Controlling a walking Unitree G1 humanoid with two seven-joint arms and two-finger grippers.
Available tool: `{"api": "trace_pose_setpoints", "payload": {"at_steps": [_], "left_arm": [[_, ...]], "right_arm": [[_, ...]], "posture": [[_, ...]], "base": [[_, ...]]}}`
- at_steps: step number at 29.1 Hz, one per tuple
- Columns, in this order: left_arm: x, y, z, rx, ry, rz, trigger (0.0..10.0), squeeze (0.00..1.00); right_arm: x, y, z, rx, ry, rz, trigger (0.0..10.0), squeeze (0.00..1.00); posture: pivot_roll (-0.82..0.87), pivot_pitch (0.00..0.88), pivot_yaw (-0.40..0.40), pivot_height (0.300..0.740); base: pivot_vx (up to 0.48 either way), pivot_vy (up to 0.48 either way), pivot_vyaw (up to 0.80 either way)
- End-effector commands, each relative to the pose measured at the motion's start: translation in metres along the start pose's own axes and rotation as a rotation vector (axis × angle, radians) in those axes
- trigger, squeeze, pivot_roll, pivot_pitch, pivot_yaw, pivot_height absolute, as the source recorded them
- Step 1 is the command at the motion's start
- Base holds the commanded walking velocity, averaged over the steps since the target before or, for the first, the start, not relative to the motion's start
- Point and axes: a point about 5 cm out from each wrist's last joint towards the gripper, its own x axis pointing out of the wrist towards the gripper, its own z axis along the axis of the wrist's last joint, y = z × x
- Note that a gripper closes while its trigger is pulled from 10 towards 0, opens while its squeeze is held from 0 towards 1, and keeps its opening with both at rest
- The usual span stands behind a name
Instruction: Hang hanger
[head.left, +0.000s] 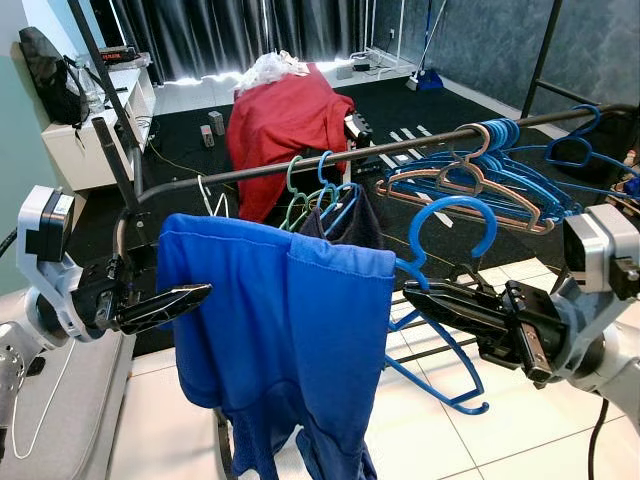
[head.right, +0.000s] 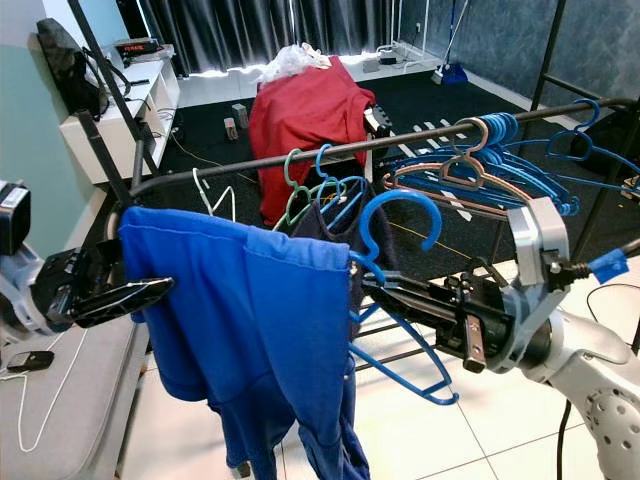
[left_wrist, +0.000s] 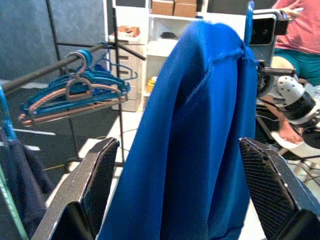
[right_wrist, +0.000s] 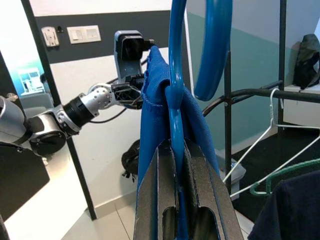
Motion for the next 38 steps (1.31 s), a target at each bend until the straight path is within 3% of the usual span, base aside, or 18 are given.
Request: {"api": "trace_pose_setpoints", "payload": {"at_steps": [1, 2, 12, 18, 23, 26, 30, 33, 35, 37, 38], "left_arm": [[0.003, -0.004, -0.005, -0.025, 0.004, -0.034, 10.0, 0.0], [0.005, -0.004, -0.004, -0.03, -0.009, -0.047, 0.0, 0.0], [0.012, -0.007, -0.003, -0.042, -0.057, -0.087, 0.0, 0.0], [0.011, -0.002, 0.0, -0.012, -0.064, -0.043, 0.0, 0.0], [-0.002, 0.022, 0.029, 0.134, -0.127, 0.151, 0.0, 0.0], [-0.019, 0.04, 0.061, 0.251, -0.216, 0.341, 0.0, 0.0], [-0.03, 0.047, 0.084, 0.297, -0.327, 0.432, 0.0, 0.0], [-0.031, 0.047, 0.088, 0.303, -0.345, 0.44, 0.0, 0.0], [-0.037, 0.056, 0.092, 0.324, -0.371, 0.562, 0.0, 0.0], [-0.045, 0.066, 0.081, 0.333, -0.302, 0.692, 0.0, 0.0], [-0.045, 0.066, 0.081, 0.333, -0.302, 0.692, 0.0, 0.0]], "right_arm": [[0.004, 0.004, 0.007, -0.026, -0.02, 0.034, 0.0, 0.0], [0.005, 0.004, 0.007, -0.026, -0.022, 0.034, 0.0, 0.0], [0.007, 0.002, 0.006, -0.023, -0.028, 0.034, 0.0, 0.0], [0.006, 0.001, 0.005, -0.022, -0.026, 0.021, 0.0, 0.0], [0.0, -0.008, -0.011, 0.004, 0.039, -0.059, 0.0, 0.0], [-0.011, -0.019, -0.031, 0.03, 0.154, -0.167, 0.0, 0.0], [-0.02, -0.024, -0.049, 0.038, 0.279, -0.241, 0.0, 0.0], [-0.021, -0.025, -0.052, 0.038, 0.297, -0.25, 0.0, 0.0], [-0.024, -0.023, -0.058, 0.048, 0.33, -0.26, 0.0, 0.0], [-0.024, -0.02, -0.052, 0.047, 0.271, -0.25, 0.0, 0.0], [-0.024, -0.02, -0.052, 0.047, 0.271, -0.25, 0.0, 0.0]], "posture": [[-0.1, 0.0, 0.065, 0.74], [-0.11, 0.0, 0.066, 0.74], [-0.1, 0.0, 0.065, 0.74], [-0.11, 0.0, 0.065, 0.74], [-0.11, 0.0, 0.067, 0.74], [-0.11, 0.0, 0.069, 0.74], [-0.1, 0.0, 0.071, 0.74], [-0.1, 0.0, 0.073, 0.74], [-0.1, 0.0, 0.075, 0.74], [-0.1, 0.0, 0.078, 0.74], [-0.1, 0.0, 0.078, 0.74]], "base": [[0.0, 0.0, 0.0], [0.0, 0.0, 0.0], [0.0, 0.0, 0.0], [0.0, 0.0, 0.0], [0.0, 0.0, 0.0], [0.0, 0.0, 0.0], [0.0, 0.0, 0.0], [0.0, 0.0, 0.0], [0.0, 0.0, 0.0], [0.0, 0.0, 0.0], [0.0, 0.0, 0.0]]}}
